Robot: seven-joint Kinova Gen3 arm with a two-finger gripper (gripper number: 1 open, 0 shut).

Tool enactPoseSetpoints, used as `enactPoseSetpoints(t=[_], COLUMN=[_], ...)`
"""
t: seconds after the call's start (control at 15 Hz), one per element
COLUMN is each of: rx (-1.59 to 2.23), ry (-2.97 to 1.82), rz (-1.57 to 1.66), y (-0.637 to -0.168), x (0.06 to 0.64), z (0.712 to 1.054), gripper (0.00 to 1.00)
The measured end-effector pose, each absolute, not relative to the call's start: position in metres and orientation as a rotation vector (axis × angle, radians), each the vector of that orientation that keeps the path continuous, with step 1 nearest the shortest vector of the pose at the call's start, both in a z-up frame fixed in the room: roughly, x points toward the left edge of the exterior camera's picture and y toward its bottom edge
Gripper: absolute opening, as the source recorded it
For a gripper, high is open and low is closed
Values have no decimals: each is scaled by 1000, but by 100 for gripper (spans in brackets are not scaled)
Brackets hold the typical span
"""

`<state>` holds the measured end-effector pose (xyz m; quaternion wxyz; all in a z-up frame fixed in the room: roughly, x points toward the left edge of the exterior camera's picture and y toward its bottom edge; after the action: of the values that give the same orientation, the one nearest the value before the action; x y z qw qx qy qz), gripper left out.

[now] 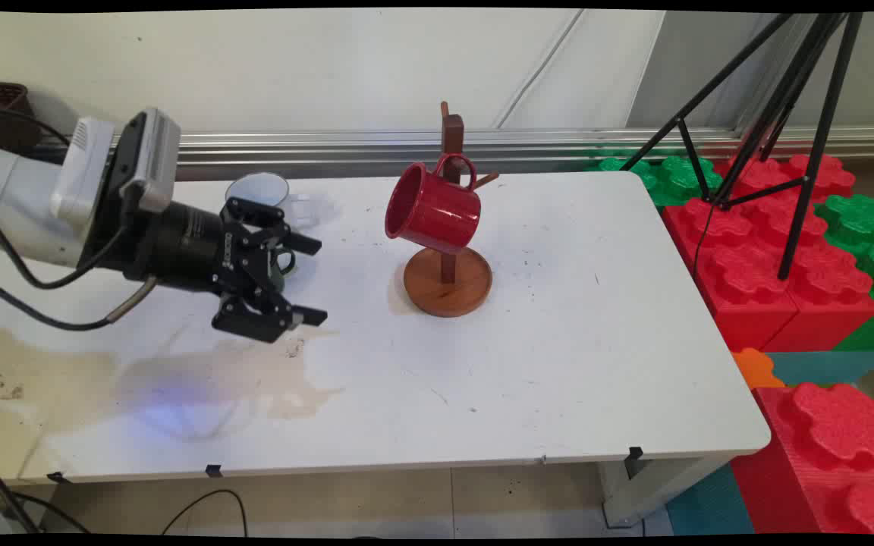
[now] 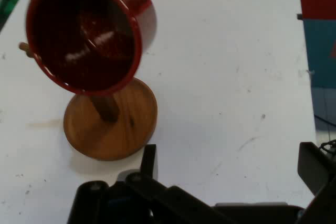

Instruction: Pick up the red mug from the rack

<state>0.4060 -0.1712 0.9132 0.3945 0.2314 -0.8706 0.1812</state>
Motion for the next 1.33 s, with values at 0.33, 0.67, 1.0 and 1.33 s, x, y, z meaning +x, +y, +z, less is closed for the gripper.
enactPoseSetpoints(t=[0.33,0.67,1.0,1.33], rx=[598,620,691,772], ry=[-2181,-2098,-1994,-1954], rz=[482,510,520,516], y=[-175,-175,-175,-183], x=[406,402,394,384], z=[917,927,937,937], gripper=[100,100,100,100])
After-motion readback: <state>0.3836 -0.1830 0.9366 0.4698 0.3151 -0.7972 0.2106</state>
